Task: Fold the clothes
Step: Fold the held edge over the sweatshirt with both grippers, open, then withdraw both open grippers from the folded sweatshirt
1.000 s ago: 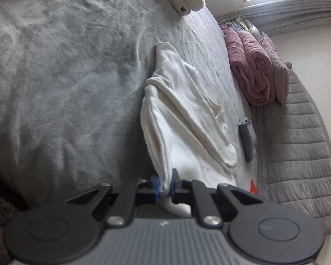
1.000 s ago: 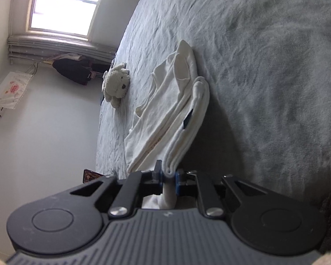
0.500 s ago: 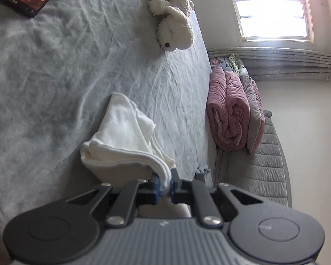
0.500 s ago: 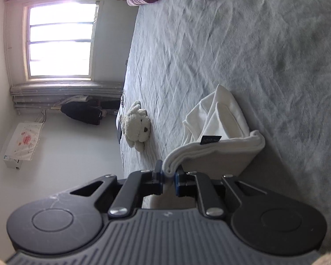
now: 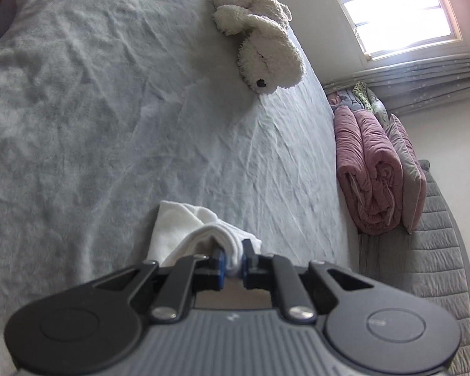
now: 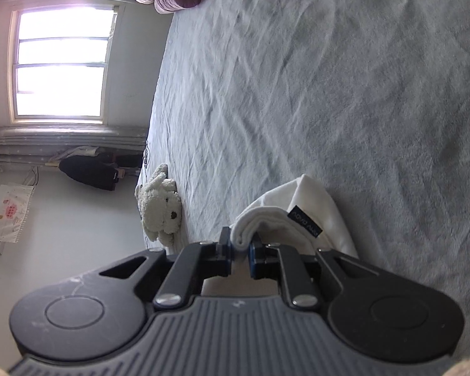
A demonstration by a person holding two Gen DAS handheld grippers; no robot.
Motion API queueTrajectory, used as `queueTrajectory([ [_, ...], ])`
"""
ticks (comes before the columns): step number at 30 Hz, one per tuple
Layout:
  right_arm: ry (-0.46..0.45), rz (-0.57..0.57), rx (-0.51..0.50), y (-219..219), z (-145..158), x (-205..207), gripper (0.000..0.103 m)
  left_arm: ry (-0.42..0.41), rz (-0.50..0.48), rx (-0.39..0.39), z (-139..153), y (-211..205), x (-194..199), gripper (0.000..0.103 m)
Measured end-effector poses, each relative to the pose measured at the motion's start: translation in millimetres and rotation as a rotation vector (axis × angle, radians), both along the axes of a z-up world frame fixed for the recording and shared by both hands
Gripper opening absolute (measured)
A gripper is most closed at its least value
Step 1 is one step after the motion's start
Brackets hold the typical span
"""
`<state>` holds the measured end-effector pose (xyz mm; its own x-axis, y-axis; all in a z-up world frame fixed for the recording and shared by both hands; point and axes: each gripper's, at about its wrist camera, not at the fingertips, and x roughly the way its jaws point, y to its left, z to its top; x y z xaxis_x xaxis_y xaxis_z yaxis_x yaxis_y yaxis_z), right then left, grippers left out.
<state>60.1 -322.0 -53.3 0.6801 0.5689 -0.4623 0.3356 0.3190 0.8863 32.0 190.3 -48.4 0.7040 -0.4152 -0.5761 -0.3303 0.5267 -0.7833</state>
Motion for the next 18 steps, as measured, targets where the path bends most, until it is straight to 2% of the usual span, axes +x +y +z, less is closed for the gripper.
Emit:
queueTrajectory([
  [3, 0.015, 0.0, 0.019, -5.8, -10.7, 0.7, 0.024, -0.009, -0.014, 0.045, -5.2, -6.1, 6.4, 0.015],
  [5, -0.011, 0.001, 0.007, -7.6, -6.2, -1.3, 0.047, -0.041, -0.032, 0.086, -0.4, -11.4, 6.5, 0.025],
  [7, -0.053, 0.001, -0.031, -8.5, 3.1, -4.3, 0.054, -0.095, -0.05, 0.144, 8.7, -17.1, 3.5, 0.046],
  [9, -0.097, 0.002, -0.085, -7.4, 13.2, -7.5, 0.054, -0.149, -0.06, 0.215, 19.4, -22.6, -1.1, 0.049],
  [13, -0.206, 0.027, -0.307, 14.7, 31.4, -15.7, 0.054, -0.23, -0.106, 0.413, 31.4, -43.3, -7.1, 0.052],
  [15, -0.262, 0.063, -0.45, 35.0, 36.7, -19.8, 0.054, -0.268, -0.137, 0.515, 34.8, -56.8, -9.1, 0.052],
  [18, -0.367, 0.147, -0.719, 78.5, 40.3, -26.8, 0.054, -0.322, -0.206, 0.655, 29.9, -86.9, -9.9, 0.054],
])
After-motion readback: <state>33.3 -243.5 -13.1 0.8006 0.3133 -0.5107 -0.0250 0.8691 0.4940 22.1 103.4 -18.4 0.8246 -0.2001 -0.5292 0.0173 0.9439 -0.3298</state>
